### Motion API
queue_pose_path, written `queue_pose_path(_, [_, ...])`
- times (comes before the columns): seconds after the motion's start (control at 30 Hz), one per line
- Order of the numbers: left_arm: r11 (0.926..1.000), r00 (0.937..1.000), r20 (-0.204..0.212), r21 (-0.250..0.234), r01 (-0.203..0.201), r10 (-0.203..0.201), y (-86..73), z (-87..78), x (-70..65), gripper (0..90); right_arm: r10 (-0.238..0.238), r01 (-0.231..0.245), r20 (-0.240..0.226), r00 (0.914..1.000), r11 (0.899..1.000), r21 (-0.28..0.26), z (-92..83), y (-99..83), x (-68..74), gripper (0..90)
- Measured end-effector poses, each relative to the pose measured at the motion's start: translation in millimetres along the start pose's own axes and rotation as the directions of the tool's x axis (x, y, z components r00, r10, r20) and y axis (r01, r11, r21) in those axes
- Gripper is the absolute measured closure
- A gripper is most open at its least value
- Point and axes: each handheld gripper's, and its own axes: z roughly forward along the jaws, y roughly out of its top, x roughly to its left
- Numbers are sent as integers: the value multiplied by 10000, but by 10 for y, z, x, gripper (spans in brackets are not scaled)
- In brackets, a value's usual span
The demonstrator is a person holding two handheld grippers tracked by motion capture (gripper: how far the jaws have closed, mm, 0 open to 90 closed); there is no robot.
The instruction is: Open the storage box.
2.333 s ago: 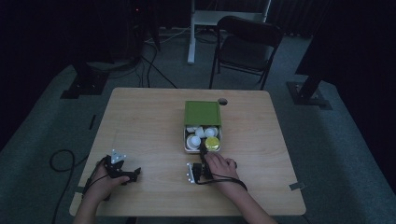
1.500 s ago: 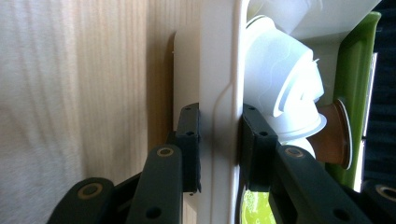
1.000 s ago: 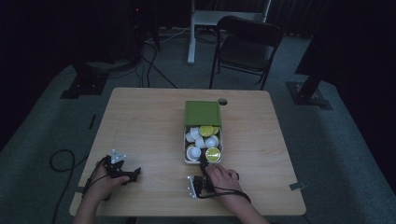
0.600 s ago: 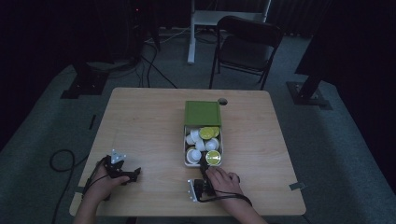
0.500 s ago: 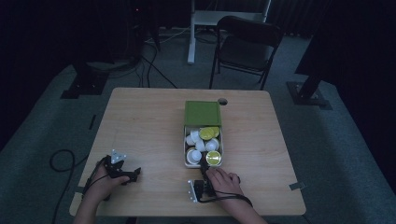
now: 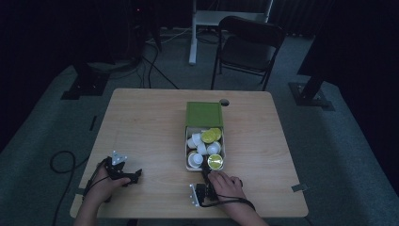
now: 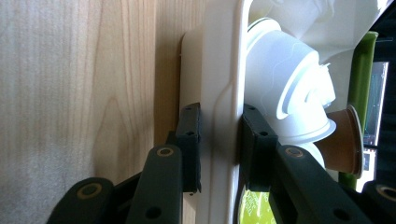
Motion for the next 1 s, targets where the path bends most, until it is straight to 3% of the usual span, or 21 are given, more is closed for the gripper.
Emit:
queue_pose_path(0.1, [10000, 10000, -2, 1, 2, -2, 0, 0, 0, 0, 27, -27, 3, 10000, 10000, 4, -6, 0, 5, 715])
queue_pose_path(0.3, [10000, 10000, 0, 0, 2, -2, 0, 0, 0, 1, 269, -271, -544, 9982, 9996, -43, -9, -7, -10, 602])
queue_pose_path(0.57, [10000, 10000, -11, 6, 0, 0, 0, 0, 0, 0, 999, -1073, -1121, 9887, 9923, -623, -79, -28, -61, 531])
queue_pose_path(0.87, [10000, 10000, -6, 6, 0, 1, 0, 0, 0, 0, 2093, -2302, -1923, 9588, 9686, -935, -110, -95, -162, 502])
queue_pose_path(1.0, [10000, 10000, -3, -15, 6, -6, 0, 1, 0, 1, 2601, -2904, -2253, 9389, 9502, -1132, -116, -121, -202, 491])
